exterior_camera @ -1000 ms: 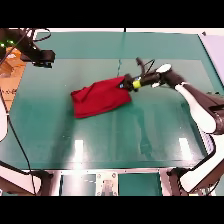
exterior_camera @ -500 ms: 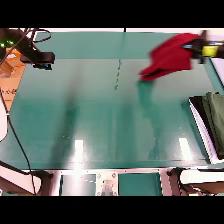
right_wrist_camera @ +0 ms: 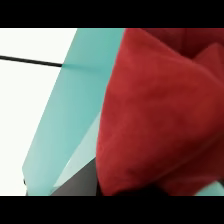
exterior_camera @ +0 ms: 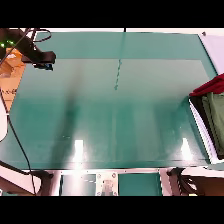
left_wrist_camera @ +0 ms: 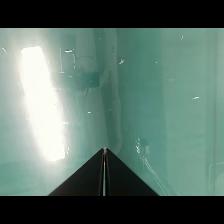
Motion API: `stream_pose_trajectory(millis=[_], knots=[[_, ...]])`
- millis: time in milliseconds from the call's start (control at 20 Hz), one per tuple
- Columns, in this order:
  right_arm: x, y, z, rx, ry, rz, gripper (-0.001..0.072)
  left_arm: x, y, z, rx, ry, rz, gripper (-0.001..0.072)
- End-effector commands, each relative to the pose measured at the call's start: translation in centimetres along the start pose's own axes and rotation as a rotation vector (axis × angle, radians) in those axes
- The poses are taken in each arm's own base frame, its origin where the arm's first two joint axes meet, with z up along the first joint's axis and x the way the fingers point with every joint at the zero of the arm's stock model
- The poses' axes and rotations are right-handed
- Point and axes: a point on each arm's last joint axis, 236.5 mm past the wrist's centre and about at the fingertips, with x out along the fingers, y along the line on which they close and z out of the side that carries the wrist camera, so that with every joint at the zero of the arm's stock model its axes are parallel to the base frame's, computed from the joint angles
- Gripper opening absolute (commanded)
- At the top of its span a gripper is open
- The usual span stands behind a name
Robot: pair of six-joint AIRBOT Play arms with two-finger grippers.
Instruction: Fold the shirts.
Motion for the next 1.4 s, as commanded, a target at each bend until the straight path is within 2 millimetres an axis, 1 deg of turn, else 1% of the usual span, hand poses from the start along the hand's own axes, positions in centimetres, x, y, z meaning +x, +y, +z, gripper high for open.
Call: stream_pose_trajectory(millis=[0,100,200,250,350,450,500,600,650,800,850,900,950,1050,1100,1150,1200,1250,1300,1350], knots=[[-4.0,-1.6,0.0,0.023,0.025,-0.037,0.0009,0.0,-0.1,-0.1,-0.002,0.003,-0.004,0.0024],[-6.7,-2.2,-0.1,0.049,0.030,-0.090,0.0009,0.0,-0.1,-0.1,-0.002,0.003,-0.004,0.0024],[-9.5,-3.9,-0.4,0.078,0.015,-0.203,0.0010,0.0,-0.2,-0.1,-0.002,0.003,-0.010,0.0024],[-10.8,-5.2,-0.7,0.110,0.004,-0.275,0.0009,0.0,-0.5,-0.1,0.000,0.002,-0.021,0.0024],[-13.8,-8.6,-2.0,0.184,-0.009,-0.463,0.0009,-0.1,-1.1,0.0,0.002,-0.001,-0.048,0.0024],[-16.7,-12.1,-3.8,0.230,0.022,-0.674,0.0010,-0.1,-1.5,0.0,0.005,-0.002,-0.064,0.0024],[-17.6,-13.4,-4.1,0.230,0.028,-0.742,0.0009,-0.1,-1.7,0.1,0.006,-0.003,-0.073,0.0024],[-18.1,-15.0,-4.9,0.244,0.052,-0.799,0.0010,-0.1,-1.8,0.1,0.006,-0.004,-0.076,0.0024],[-18.3,-16.1,-5.7,0.268,0.071,-0.836,0.0010,-0.1,-1.8,0.1,0.006,-0.004,-0.076,0.0024],[-19.7,-20.6,-9.4,0.357,0.166,-0.996,0.0010,-0.1,-1.9,0.1,0.006,-0.004,-0.080,0.0024],[-19.7,-21.9,-10.6,0.384,0.203,-1.027,0.0010,-0.1,-1.9,0.1,0.006,-0.004,-0.080,0.0024],[-19.3,-22.9,-11.5,0.401,0.231,-1.033,0.0010,-0.1,-1.9,0.1,0.006,-0.005,-0.082,0.0024],[-18.7,-23.8,-11.7,0.401,0.236,-1.033,0.0011,-0.1,-1.9,0.1,0.006,-0.006,-0.082,0.0024],[-17.1,-25.6,-11.6,0.347,0.237,-1.026,0.0018,-0.1,-1.9,0.2,0.006,-0.008,-0.081,0.0024],[-16.5,-26.3,-11.7,0.339,0.236,-1.026,0.0196,-0.1,-1.9,0.2,0.006,-0.011,-0.081,0.0024],[-16.2,-26.6,-11.8,0.341,0.238,-1.026,0.0478,-0.1,-1.9,0.4,0.006,-0.020,-0.082,0.0023],[-16.2,-26.7,-11.7,0.341,0.239,-1.026,0.0532,-0.1,-1.9,0.6,0.005,-0.025,-0.081,0.0023],[-16.4,-26.4,-11.4,0.338,0.232,-1.026,0.0532,-0.1,-1.9,0.7,0.006,-0.029,-0.081,0.0024],[-16.8,-25.6,-10.9,0.331,0.220,-1.024,0.0530,-0.1,-2.0,0.7,0.006,-0.033,-0.083,0.0024],[-17.2,-24.4,-10.0,0.315,0.199,-1.014,0.0465,-0.1,-2.0,0.8,0.006,-0.035,-0.084,0.0024]])
